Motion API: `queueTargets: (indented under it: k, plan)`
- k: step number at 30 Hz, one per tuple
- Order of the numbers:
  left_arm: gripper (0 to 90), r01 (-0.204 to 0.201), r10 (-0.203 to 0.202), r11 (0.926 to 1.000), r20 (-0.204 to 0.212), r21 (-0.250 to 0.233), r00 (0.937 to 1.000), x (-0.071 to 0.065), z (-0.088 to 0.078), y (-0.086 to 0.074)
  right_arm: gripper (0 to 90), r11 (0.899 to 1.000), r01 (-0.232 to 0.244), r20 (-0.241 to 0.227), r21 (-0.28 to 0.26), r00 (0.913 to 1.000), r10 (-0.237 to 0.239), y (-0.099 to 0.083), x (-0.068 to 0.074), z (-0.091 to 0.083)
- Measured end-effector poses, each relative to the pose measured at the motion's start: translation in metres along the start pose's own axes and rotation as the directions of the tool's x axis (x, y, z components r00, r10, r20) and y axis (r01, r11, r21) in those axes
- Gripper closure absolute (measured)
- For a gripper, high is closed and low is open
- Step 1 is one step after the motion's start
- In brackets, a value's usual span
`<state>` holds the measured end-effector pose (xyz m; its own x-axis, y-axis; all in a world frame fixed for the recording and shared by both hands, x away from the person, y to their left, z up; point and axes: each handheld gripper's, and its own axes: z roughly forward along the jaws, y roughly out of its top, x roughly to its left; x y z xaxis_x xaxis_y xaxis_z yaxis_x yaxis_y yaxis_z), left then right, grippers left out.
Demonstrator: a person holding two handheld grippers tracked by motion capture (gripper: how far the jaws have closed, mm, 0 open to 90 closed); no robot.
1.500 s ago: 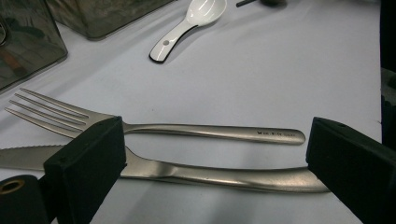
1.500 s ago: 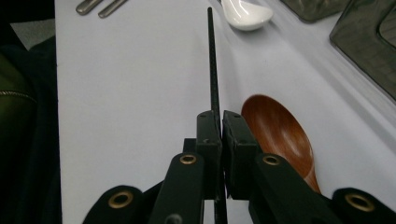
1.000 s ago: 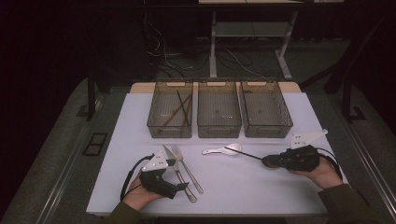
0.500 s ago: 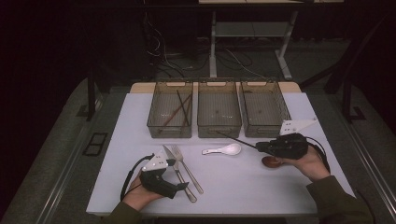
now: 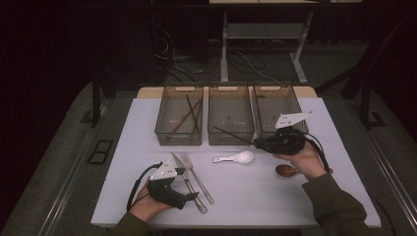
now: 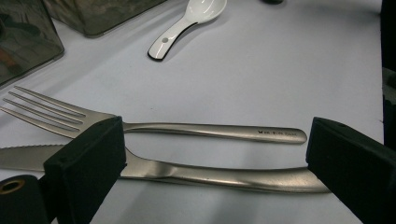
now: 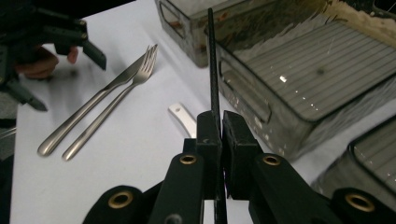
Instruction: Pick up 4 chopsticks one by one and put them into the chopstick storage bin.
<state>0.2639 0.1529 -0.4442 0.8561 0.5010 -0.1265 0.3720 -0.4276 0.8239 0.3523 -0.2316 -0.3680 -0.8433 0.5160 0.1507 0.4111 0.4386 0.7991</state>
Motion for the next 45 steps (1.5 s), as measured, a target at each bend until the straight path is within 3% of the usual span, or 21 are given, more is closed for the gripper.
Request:
queueTargets:
  k: [7,21,32,45]
  plan:
    - [4.2,0.007,-0.007,0.9999,-0.001,-0.008,1.0000,0.000,-0.001,0.000,85.5,1.000,0.002,0.055,-0.004,0.9985,-0.002,0.027,0.001,0.018]
    - [4.2,0.007,-0.007,0.9999,0.005,-0.010,1.0000,0.000,-0.001,0.000,85.5,0.999,-0.023,0.092,0.022,0.9956,0.021,0.082,0.000,0.060]
    - [4.2,-0.005,0.005,0.9999,0.007,-0.013,1.0000,-0.001,-0.001,0.001,85.5,0.997,-0.015,0.139,0.080,0.9903,0.004,0.124,0.006,0.107]
    - [4.2,-0.004,0.004,0.9997,0.010,-0.024,0.9999,-0.002,-0.001,0.002,85.5,0.988,-0.063,0.199,0.138,0.9793,0.035,0.156,0.007,0.166]
